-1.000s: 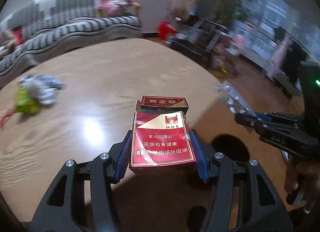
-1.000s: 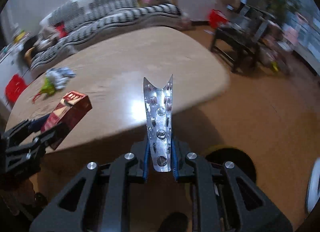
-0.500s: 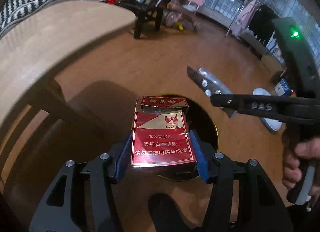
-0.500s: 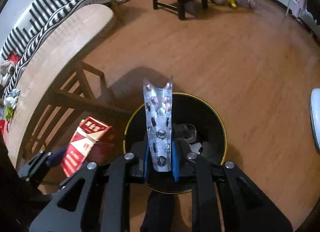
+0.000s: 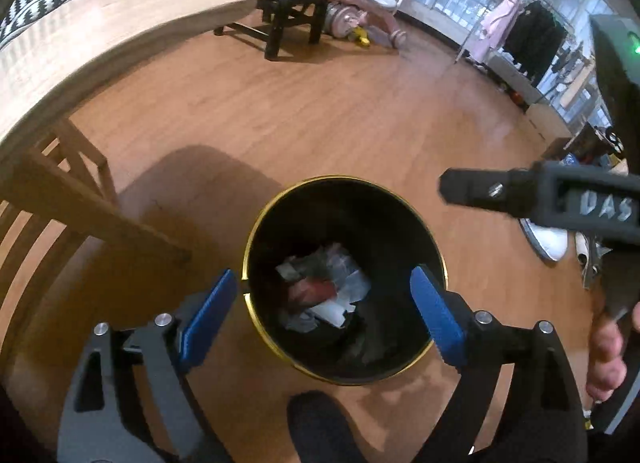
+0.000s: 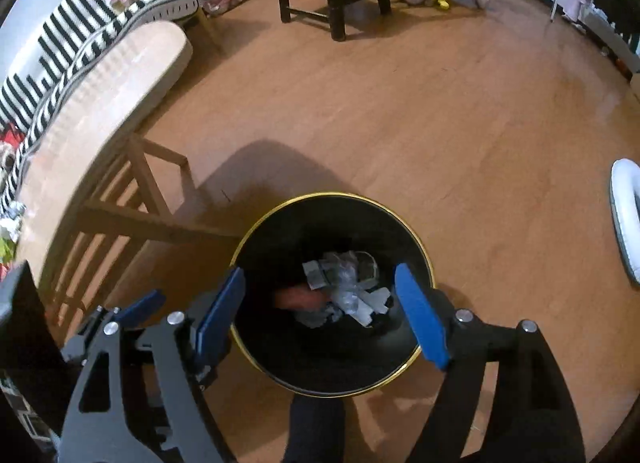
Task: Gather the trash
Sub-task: 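Carry the red pack and blister pack over the bin and open both grippers, then return both grippers from the bin to the table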
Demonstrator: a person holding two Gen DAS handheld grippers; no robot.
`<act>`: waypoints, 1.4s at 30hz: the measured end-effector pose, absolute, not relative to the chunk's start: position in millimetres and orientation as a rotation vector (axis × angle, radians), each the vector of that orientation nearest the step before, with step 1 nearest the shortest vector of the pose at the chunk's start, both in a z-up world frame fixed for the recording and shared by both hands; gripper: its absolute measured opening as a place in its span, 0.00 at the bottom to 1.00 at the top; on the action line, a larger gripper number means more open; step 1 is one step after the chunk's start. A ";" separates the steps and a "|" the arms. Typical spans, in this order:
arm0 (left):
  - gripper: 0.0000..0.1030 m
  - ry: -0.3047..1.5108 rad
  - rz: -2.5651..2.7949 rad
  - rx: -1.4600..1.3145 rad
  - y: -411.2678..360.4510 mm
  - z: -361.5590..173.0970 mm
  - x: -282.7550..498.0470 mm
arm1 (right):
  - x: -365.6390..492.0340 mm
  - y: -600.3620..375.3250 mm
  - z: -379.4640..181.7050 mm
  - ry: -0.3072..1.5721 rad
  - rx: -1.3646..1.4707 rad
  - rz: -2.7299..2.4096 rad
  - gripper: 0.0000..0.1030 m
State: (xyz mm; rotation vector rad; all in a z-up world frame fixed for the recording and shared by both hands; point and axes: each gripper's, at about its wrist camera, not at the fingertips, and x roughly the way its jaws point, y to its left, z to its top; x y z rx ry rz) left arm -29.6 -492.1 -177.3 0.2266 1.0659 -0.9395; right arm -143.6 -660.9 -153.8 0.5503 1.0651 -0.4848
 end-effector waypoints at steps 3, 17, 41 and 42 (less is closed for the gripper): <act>0.84 1.028 -0.936 0.223 -477.2 -160.2 -25.2 | -138.1 -650.2 -140.0 1.045 0.499 -0.474 0.73; 0.91 0.797 -0.608 0.094 -245.2 -38.6 38.0 | -49.6 -477.8 -26.8 0.784 0.289 -0.150 0.85; 0.91 0.763 -0.207 0.039 49.6 -23.6 93.3 | 99.9 -179.6 -50.8 0.835 0.066 0.227 0.85; 0.91 0.770 -0.193 0.024 58.7 -26.5 97.7 | 107.9 -173.5 -56.2 0.841 0.075 0.226 0.85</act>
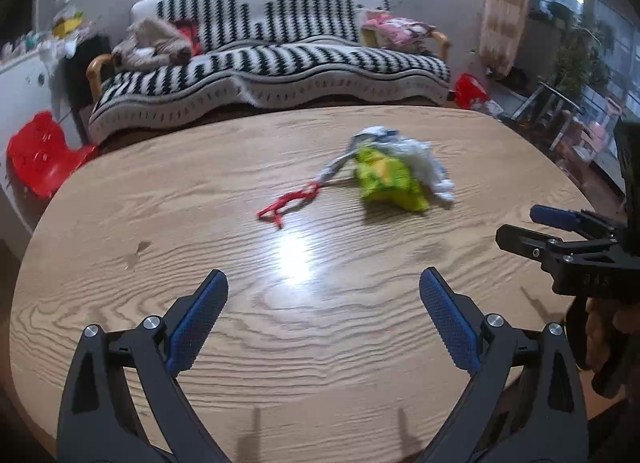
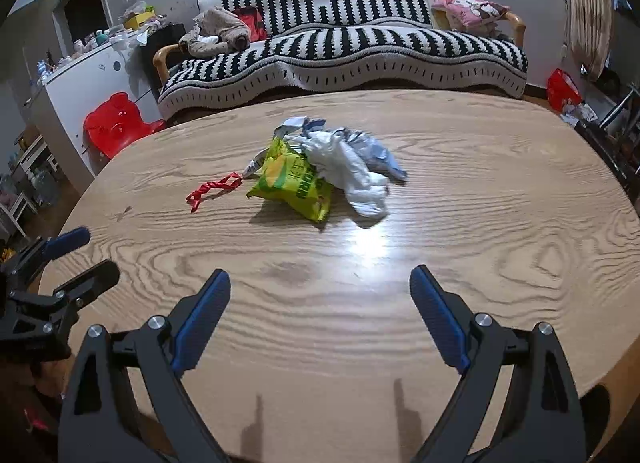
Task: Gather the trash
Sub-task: 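Return both grippers from the bin to the table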
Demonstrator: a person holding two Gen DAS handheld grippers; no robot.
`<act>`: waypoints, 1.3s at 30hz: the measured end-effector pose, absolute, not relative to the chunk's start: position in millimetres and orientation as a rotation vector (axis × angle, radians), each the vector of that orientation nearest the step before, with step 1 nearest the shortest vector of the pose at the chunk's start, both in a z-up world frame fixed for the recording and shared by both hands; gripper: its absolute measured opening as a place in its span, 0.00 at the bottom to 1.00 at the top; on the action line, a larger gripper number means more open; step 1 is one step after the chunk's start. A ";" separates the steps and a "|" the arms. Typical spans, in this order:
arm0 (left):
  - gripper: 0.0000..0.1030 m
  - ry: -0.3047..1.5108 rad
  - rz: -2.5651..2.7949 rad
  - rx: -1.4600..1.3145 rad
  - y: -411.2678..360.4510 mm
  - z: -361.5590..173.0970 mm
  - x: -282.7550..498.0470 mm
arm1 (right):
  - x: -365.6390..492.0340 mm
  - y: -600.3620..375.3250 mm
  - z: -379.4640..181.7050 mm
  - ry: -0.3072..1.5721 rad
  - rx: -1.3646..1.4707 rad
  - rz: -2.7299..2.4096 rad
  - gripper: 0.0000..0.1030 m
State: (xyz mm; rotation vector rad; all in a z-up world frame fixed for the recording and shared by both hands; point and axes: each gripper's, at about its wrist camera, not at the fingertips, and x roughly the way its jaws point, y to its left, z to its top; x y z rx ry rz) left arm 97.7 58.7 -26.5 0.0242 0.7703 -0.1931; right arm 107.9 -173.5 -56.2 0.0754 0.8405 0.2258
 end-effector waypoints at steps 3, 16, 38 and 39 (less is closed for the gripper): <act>0.91 0.776 -0.161 0.008 73.4 -31.0 104.2 | 123.9 -159.3 -65.1 0.850 0.083 0.232 0.85; 0.91 0.807 -0.104 -0.038 103.4 -45.0 125.3 | 154.5 -120.3 -77.4 0.842 0.047 0.277 0.85; 0.91 0.861 -0.039 -0.093 102.5 -70.1 177.0 | 188.2 -178.1 -68.3 0.808 0.096 0.166 0.85; 0.91 0.867 -0.036 -0.100 101.9 -72.5 182.1 | 193.8 -181.6 -71.1 0.812 0.102 0.160 0.85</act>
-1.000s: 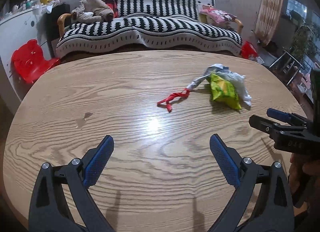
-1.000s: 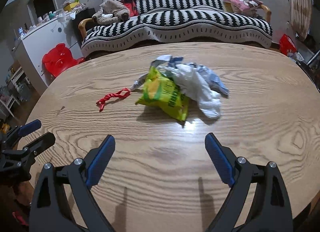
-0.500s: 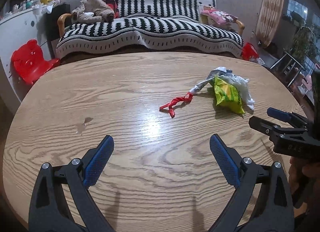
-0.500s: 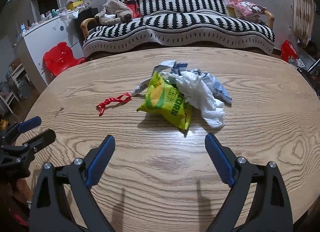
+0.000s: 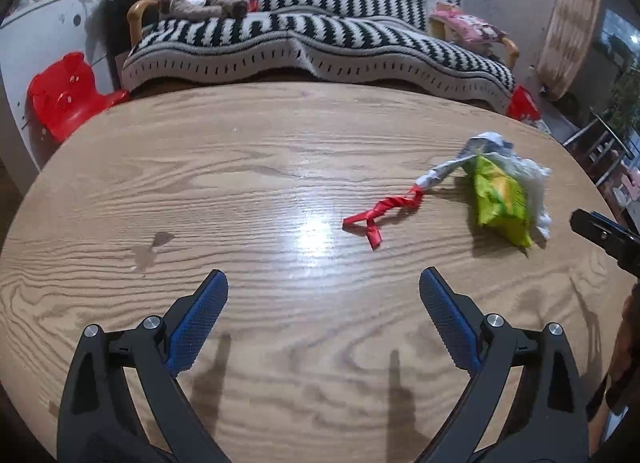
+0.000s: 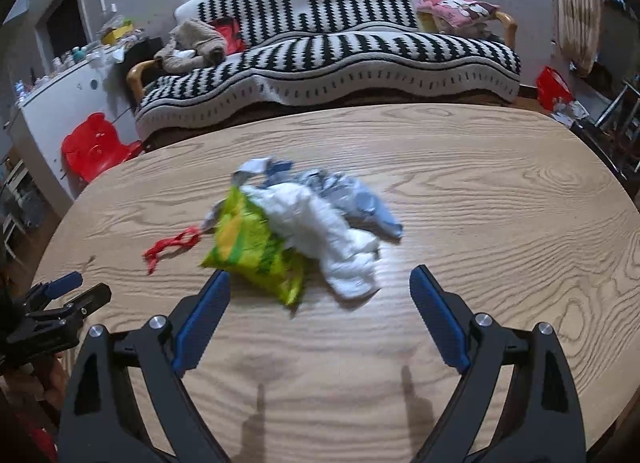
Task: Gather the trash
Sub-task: 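Return both grippers from the bin to the table, then grasp the red ribbon with the left gripper while the right grasps the white tissue, then carry the ribbon and tissue over the bin and open both grippers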
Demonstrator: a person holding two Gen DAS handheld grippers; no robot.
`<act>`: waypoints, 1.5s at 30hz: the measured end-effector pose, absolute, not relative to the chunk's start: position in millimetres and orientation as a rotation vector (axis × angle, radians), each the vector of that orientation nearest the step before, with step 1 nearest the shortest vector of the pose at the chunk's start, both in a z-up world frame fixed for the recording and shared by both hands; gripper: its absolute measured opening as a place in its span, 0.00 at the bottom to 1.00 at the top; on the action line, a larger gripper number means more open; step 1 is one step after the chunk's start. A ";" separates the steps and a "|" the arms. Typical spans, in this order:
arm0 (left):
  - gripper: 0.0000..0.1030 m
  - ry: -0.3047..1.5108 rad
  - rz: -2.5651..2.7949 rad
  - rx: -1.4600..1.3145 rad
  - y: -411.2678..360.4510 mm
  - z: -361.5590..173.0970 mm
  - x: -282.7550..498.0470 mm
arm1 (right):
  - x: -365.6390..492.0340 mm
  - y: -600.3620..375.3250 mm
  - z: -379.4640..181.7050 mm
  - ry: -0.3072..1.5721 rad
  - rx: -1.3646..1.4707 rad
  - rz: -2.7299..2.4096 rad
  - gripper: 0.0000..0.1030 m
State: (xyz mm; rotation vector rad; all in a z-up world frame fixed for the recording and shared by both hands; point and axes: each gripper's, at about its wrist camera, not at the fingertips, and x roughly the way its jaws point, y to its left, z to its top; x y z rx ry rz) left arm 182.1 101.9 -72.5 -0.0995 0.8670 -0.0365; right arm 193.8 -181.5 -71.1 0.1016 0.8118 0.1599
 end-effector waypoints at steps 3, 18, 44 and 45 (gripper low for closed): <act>0.91 0.871 -0.040 -0.089 100.3 -77.3 198.7 | 206.9 -185.1 -77.4 0.827 0.119 0.171 0.85; 0.91 0.897 -0.148 0.026 63.6 -93.7 244.0 | 250.7 -178.8 -112.8 0.878 0.051 0.220 0.53; 0.12 0.794 -0.073 -0.061 60.9 -12.5 128.7 | 128.2 -177.3 -39.5 0.812 0.081 0.263 0.11; 0.11 0.793 -0.082 -0.064 57.4 -10.5 123.8 | 119.4 -177.0 -36.3 0.809 0.072 0.253 0.11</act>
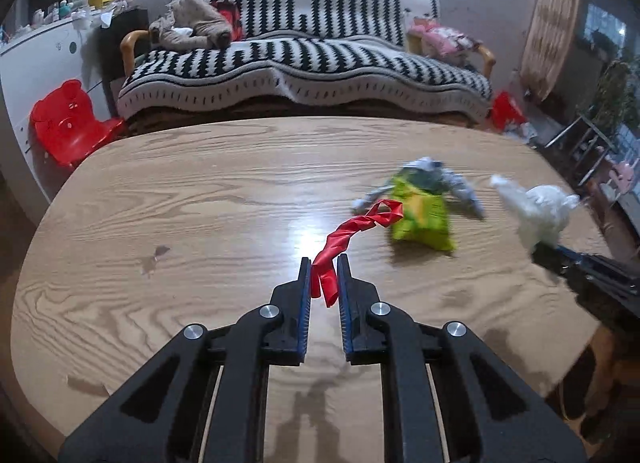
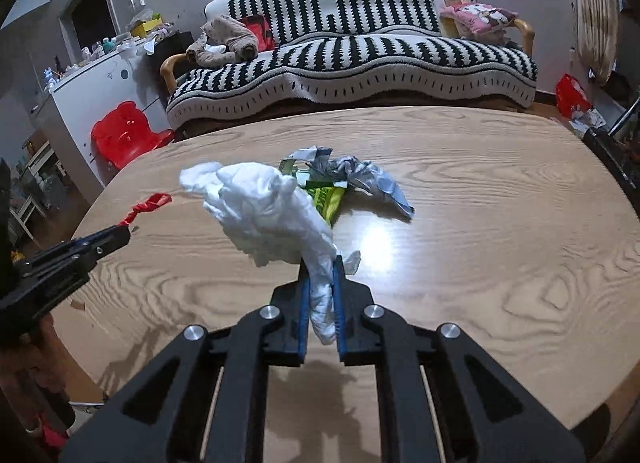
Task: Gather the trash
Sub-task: 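Carry the ribbon and tissue over the bin and open both grippers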
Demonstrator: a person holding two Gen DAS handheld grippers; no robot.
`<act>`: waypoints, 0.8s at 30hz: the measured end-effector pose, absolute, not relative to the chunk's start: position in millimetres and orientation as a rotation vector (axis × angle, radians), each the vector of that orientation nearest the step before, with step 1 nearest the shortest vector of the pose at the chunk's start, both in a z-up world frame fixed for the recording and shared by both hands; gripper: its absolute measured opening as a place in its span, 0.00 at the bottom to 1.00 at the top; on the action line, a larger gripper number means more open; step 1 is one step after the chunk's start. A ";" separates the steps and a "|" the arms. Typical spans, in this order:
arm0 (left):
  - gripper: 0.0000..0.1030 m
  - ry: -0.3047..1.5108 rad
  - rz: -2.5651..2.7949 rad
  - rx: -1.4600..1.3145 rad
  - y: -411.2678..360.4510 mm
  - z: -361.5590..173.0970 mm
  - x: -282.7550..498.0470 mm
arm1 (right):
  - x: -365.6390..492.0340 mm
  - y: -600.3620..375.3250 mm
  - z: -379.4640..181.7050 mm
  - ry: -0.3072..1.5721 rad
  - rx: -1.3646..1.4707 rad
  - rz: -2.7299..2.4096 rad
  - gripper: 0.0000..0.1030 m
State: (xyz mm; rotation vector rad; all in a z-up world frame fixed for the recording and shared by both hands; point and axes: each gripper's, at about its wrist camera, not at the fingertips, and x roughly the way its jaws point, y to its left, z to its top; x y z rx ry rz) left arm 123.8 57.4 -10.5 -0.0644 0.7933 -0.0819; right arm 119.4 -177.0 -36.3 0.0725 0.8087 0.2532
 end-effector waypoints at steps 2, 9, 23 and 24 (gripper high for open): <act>0.11 0.797 -0.097 -0.056 50.6 -9.1 115.2 | 108.5 -181.8 -32.4 0.804 0.071 0.240 0.11; 0.12 0.774 -0.109 -0.036 20.4 -4.7 95.6 | 72.8 -222.8 -21.9 0.790 0.113 0.179 0.11; 0.12 0.737 -0.353 -0.013 -107.2 -4.7 83.2 | 3.5 -389.6 -21.5 0.805 0.198 -0.051 0.11; 0.12 0.740 -0.376 -0.011 -120.3 -5.7 82.1 | -2.0 -401.1 -23.8 0.808 0.208 -0.070 0.11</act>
